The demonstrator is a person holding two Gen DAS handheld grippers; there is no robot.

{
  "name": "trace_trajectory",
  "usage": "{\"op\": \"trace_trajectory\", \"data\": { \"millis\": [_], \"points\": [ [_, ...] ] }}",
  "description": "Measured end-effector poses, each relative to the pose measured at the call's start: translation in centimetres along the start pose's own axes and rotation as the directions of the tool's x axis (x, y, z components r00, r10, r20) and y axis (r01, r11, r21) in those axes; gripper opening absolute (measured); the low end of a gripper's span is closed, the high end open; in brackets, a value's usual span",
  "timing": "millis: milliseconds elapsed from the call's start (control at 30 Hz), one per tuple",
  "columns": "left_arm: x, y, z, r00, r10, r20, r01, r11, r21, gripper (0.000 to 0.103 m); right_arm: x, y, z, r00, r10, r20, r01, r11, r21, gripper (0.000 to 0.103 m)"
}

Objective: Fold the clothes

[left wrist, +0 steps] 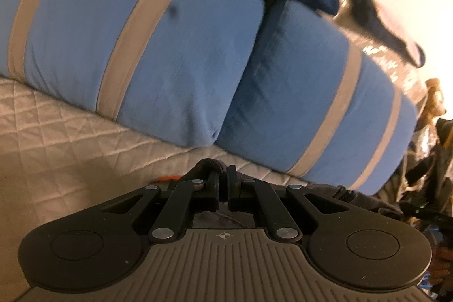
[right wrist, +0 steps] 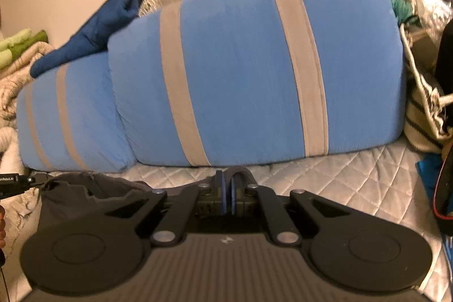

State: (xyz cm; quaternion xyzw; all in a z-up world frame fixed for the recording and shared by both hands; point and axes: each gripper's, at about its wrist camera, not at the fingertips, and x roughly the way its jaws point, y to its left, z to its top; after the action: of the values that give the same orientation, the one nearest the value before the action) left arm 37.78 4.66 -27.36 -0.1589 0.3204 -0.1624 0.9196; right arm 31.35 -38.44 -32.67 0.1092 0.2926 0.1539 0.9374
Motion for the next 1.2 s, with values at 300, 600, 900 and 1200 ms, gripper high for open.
{"op": "trace_trajectory", "data": {
  "millis": [300, 600, 900, 1200],
  "points": [
    [2.7, 1.1, -0.6, 0.999, 0.031, -0.013, -0.031, 0.999, 0.009, 0.005, 3.2, -0.8, -0.7, 0.999, -0.027, -0.031, 0.027, 1.0, 0.01, 0.004],
    [4.3, 0.7, -0.5, 0.997, 0.077, -0.007, -0.076, 0.996, 0.045, 0.005, 5.3, -1.1, -0.2, 0.999, -0.038, -0.039, 0.039, 0.999, 0.02, 0.004],
    [4.7, 0.9, -0.2, 0.994, 0.103, 0.023, -0.104, 0.994, 0.02, 0.014, 5.7, -1.5, -0.3, 0.997, -0.072, -0.002, 0.072, 0.996, 0.052, 0.057],
    [3.3, 0.6, 0.7, 0.986, 0.138, 0.092, -0.139, 0.99, 0.005, 0.075, 4.2, -1.8, -0.3, 0.995, -0.07, 0.07, 0.067, 0.997, 0.038, 0.101]
  ]
}}
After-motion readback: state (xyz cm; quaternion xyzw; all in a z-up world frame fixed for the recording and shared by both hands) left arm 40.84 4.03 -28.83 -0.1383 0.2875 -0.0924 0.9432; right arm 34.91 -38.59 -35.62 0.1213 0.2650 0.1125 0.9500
